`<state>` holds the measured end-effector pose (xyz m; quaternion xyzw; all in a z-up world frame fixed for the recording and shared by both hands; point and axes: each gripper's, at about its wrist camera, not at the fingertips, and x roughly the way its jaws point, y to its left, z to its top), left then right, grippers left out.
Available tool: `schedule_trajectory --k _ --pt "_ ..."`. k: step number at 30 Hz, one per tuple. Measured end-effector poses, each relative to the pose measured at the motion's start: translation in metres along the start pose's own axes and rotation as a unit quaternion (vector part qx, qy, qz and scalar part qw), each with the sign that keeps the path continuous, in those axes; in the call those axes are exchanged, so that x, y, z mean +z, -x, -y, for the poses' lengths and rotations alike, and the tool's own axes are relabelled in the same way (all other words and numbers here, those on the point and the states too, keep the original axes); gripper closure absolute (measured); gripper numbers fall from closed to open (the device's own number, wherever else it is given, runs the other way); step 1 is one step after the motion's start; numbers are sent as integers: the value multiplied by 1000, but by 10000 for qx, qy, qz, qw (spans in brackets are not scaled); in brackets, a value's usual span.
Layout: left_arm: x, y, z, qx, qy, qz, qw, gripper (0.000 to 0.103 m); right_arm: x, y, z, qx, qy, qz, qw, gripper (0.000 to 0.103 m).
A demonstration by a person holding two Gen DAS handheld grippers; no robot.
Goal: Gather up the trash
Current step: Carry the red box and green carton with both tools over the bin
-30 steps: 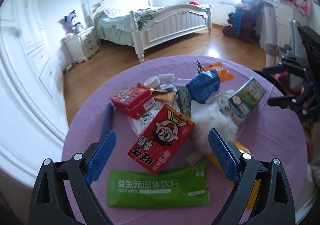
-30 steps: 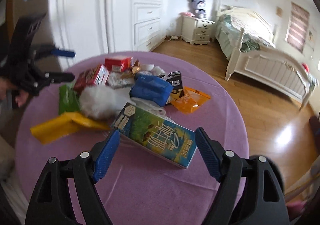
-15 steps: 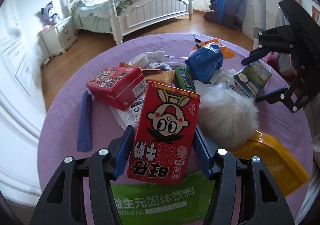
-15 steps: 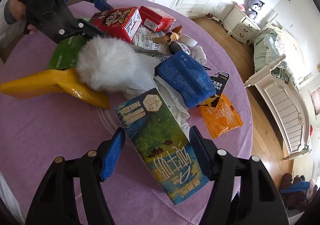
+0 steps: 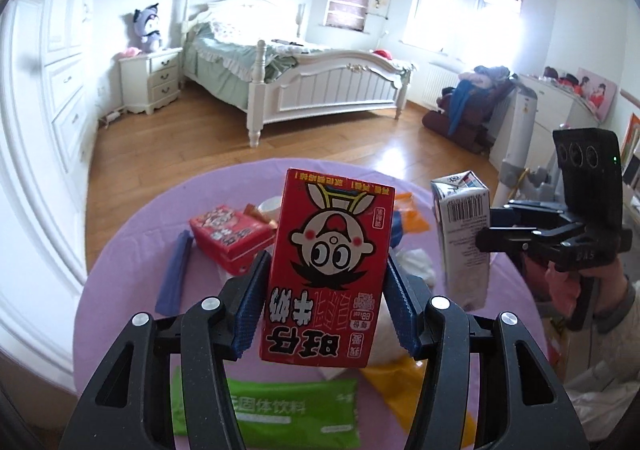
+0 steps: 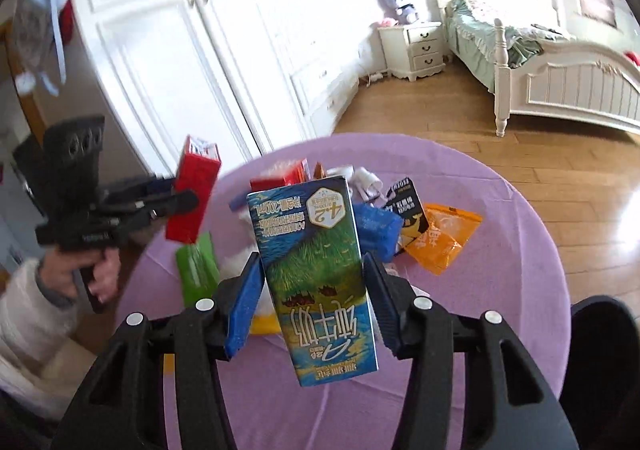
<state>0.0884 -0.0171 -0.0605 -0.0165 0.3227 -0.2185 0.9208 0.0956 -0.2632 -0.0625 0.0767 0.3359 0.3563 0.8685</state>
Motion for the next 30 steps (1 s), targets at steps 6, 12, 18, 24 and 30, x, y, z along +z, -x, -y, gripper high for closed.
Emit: schedule_trajectory --k 6,12,18,24,30 --pt "25 -15 52 -364 4 201 9991 48 -7 43 18 -103 -678 937 9932 53" --pt "45 -51 99 -773 88 218 9967 48 -13 84 59 -859 -1022 1572 9785 53" --pt "56 -101 145 -1202 116 -21 9927 48 -24 107 106 -1468 -1265 1752 9653 53" --pt "60 -148 191 -1554 28 -332 9873 48 -47 119 147 -1792 -1598 1779 9543 53" --pt "59 -197 225 -1826 113 -657 9809 48 -65 116 187 -2058 -2005 1712 9424 53"
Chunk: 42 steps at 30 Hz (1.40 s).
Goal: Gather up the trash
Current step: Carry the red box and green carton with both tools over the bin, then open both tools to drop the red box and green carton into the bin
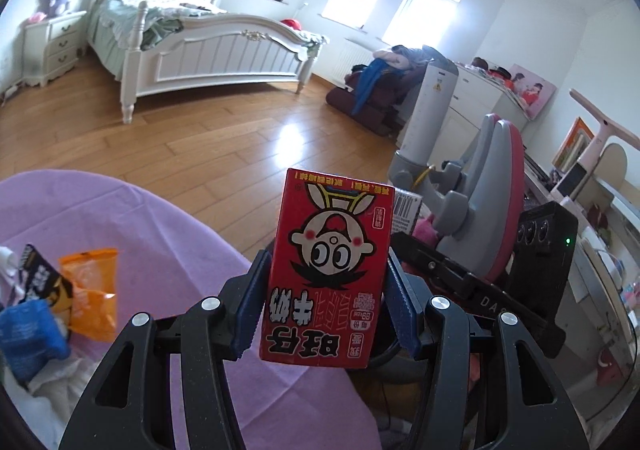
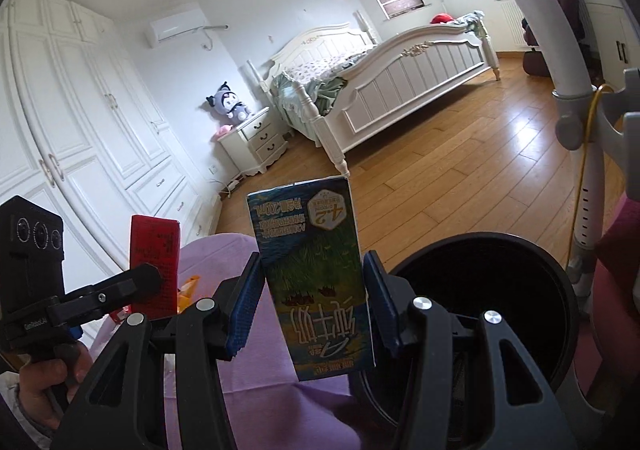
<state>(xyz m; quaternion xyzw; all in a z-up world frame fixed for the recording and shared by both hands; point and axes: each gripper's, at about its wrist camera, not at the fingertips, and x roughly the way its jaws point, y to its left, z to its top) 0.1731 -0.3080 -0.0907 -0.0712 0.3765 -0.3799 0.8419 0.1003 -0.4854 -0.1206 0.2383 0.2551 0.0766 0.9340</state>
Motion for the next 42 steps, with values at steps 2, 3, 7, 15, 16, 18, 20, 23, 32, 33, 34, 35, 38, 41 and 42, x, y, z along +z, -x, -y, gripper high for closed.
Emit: schedule_trajectory --k 2,3,7,15,16,18,20,23,32,33,34,35,38,41,42 --pt "2 -18 4 -71 26 -102 9999 48 -3 -3 15 -101 -136 -12 9999 53" --pt "1 -26 7 -94 14 -151 9998 48 -4 -3 22 -138 -208 -26 9997 53" --pt "1 -58 16 -173 -17 -356 9992 48 -14 -7 52 -286 -467 -143 9984 53" --pt "-8 -90 24 -202 -108 -646 9976 48 -28 -14 77 -357 -703 -319 9964 53" --pt "-7 -90 26 -195 -120 -667 9975 48 -30 -15 78 -356 -722 -339 9962 53" --pt "-9 -95 27 -170 -152 -714 9972 48 -32 -16 80 -351 -752 -370 9959 53" --pt "-9 -99 28 -159 -139 -760 9969 48 -34 -18 82 -346 -782 -400 9955 53" --pt "-11 -104 27 -124 -111 -814 9965 48 -36 -19 85 -345 -814 -425 9952 53" --pt "-10 -112 36 104 -252 -887 9957 45 -37 -19 91 -344 -925 -505 9938 50" --pt "-9 -112 36 118 -263 -901 9955 39 -37 -18 91 -384 -939 -513 9935 50" --pt "-9 -111 36 145 -268 -892 9956 35 -36 -18 91 -392 -940 -534 9934 49" --pt "-9 -109 37 185 -284 -860 9957 29 -36 -17 91 -391 -941 -547 9933 47" --pt "-9 -102 38 238 -335 -789 9960 23 -34 -13 86 -415 -907 -501 9938 38" --pt "-8 -90 35 225 -317 -735 9965 23 -33 -9 78 -423 -839 -464 9945 37" --pt "-8 -84 33 216 -300 -704 9968 23 -32 -7 76 -406 -828 -454 9947 36"
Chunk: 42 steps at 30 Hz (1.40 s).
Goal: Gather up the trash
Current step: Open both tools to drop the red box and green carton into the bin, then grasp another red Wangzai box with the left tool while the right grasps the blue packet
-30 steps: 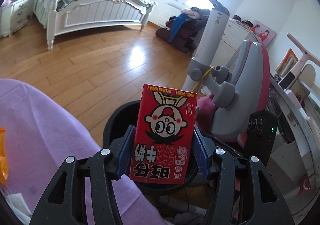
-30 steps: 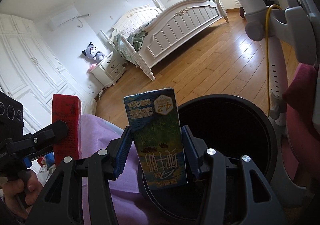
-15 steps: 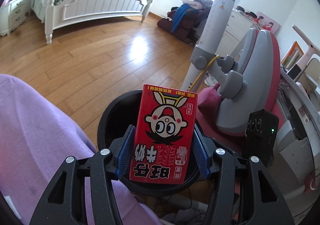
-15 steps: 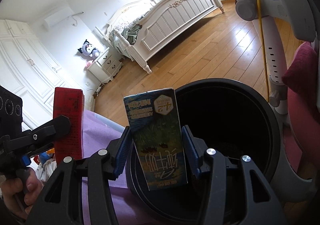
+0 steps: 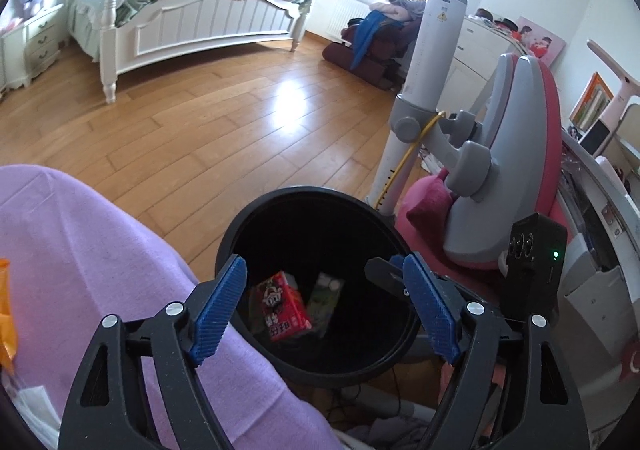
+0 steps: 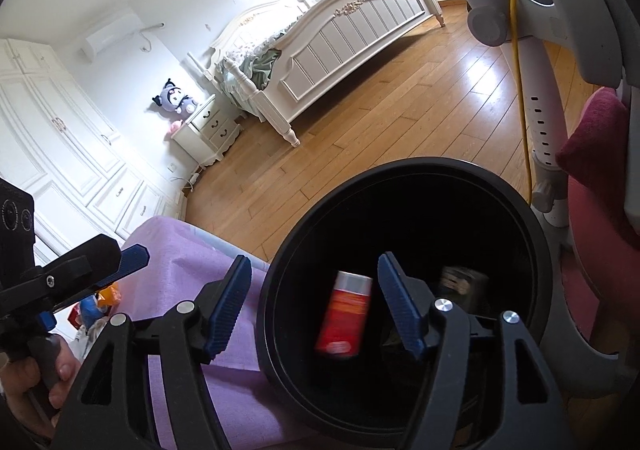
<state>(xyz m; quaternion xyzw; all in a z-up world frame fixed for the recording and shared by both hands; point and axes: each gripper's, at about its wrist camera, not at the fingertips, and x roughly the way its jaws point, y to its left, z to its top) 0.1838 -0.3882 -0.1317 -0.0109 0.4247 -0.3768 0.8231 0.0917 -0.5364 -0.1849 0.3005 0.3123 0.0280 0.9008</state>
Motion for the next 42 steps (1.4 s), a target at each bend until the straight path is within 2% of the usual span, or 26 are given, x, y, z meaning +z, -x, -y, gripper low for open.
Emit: schedule_trajectory --k 5,10,16,20,23,26,28,30,34,35,38,41,42 --pt "-3 37 -10 19 162 261 9995 18 -1 7 -25 125 177 26 9998 35" --pt "-9 86 -33 133 438 605 9971 17 -2 6 -65 307 550 -81 9980 35" --pt "-25 159 -82 574 833 1073 9891 17 -7 -4 -124 615 1099 -263 9917 35" --pt "-41 212 -133 1084 1187 1341 9778 17 -13 -15 -169 841 1592 -444 9827 35" --pt "-57 248 -179 1656 1535 1460 9632 17 -22 -24 -204 1037 1970 -586 9731 35" --pt "-71 270 -225 2214 1912 1311 9472 17 -31 -35 -237 1186 2342 -769 9619 35" --pt "-80 278 -255 2287 2251 1201 9395 17 -39 -46 -257 1259 2578 -927 9535 35" --pt "-86 282 -278 2304 2439 1084 9358 17 -47 -58 -277 1271 2832 -1104 9442 35" --pt "-88 274 -296 2376 2385 854 9378 17 -62 -77 -304 1077 3246 -1379 9295 35" --pt "-88 270 -298 2393 2366 813 9381 17 -66 -83 -309 1007 3295 -1448 9275 31" --pt "-85 260 -306 2467 2342 749 9374 17 -75 -96 -322 866 3381 -1569 9239 25" --pt "-87 250 -314 2438 2358 717 9380 17 -82 -104 -327 708 3439 -1633 9220 25" --pt "-87 249 -318 2417 2366 724 9383 20 -84 -108 -328 681 3436 -1672 9216 26"
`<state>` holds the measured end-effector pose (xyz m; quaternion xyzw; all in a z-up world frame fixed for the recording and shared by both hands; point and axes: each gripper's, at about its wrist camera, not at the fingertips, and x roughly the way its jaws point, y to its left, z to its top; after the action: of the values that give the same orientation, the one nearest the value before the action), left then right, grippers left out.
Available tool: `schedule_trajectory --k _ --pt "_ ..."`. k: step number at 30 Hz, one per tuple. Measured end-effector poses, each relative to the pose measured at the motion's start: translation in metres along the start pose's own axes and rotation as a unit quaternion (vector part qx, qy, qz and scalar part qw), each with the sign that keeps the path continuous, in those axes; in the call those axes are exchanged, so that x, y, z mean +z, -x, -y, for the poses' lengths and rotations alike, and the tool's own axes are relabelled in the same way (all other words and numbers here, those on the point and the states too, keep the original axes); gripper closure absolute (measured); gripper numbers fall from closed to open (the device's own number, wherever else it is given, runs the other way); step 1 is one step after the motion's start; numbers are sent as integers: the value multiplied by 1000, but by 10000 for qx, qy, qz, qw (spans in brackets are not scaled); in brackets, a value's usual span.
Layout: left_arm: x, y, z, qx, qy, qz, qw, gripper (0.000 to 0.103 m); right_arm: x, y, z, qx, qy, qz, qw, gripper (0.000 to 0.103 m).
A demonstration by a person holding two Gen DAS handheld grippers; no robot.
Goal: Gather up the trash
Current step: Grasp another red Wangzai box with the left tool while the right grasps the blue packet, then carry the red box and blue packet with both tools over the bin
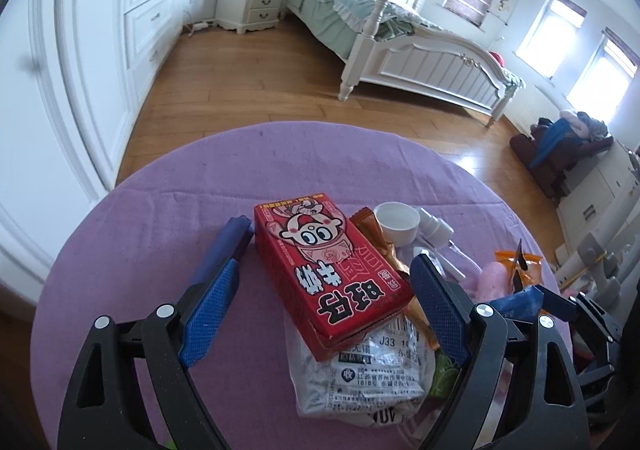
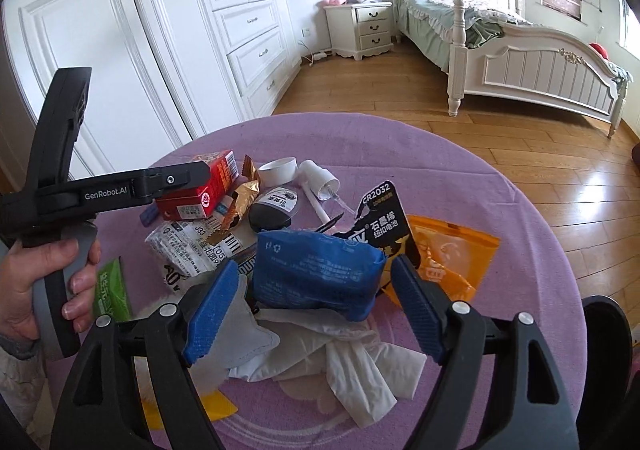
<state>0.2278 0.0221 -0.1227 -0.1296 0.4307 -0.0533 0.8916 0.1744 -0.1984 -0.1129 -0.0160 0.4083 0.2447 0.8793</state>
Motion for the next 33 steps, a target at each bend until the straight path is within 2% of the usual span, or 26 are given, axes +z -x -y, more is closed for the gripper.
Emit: schedule_trajectory --k 1,2,3,7,9,14,18,22,26,33 --pt "1 -2 -1 -18 -12 11 10000 24 -1 -2 0 -28 -10 -20 10000 28" --pt "0 -4 -2 -13 -39 -10 10000 34 -1 -5 -2 -91 -4 -45 9999 39" --pt "0 -6 -3 -9 -41 -26 10000 36 -2 -5 -1 -120 -5 -43 9999 43" --pt "-3 -6 -9 -56 -36 76 9999 42 -4 2 1 -105 -26 61 9999 54" --pt "-5 -2 -10 -66 -55 166 9998 49 -5 8 1 -73 -66 132 9999 61" --pt "-10 26 -8 -220 -117 637 9977 51 -8 26 0 151 -112 435 9989 69" --pt "-16 60 8 -450 -260 1070 9929 51 -9 52 -3 334 -135 852 9957 73" --pt "-23 88 37 -711 -481 1332 9874 51 -8 79 2 369 -262 1292 9906 73" --pt "-33 106 74 -1026 -744 1466 9810 51 -13 106 22 242 -544 1732 9831 73" --pt "-46 107 143 -1583 -1163 1459 9696 51 -31 137 80 5 -1241 2095 9699 73"
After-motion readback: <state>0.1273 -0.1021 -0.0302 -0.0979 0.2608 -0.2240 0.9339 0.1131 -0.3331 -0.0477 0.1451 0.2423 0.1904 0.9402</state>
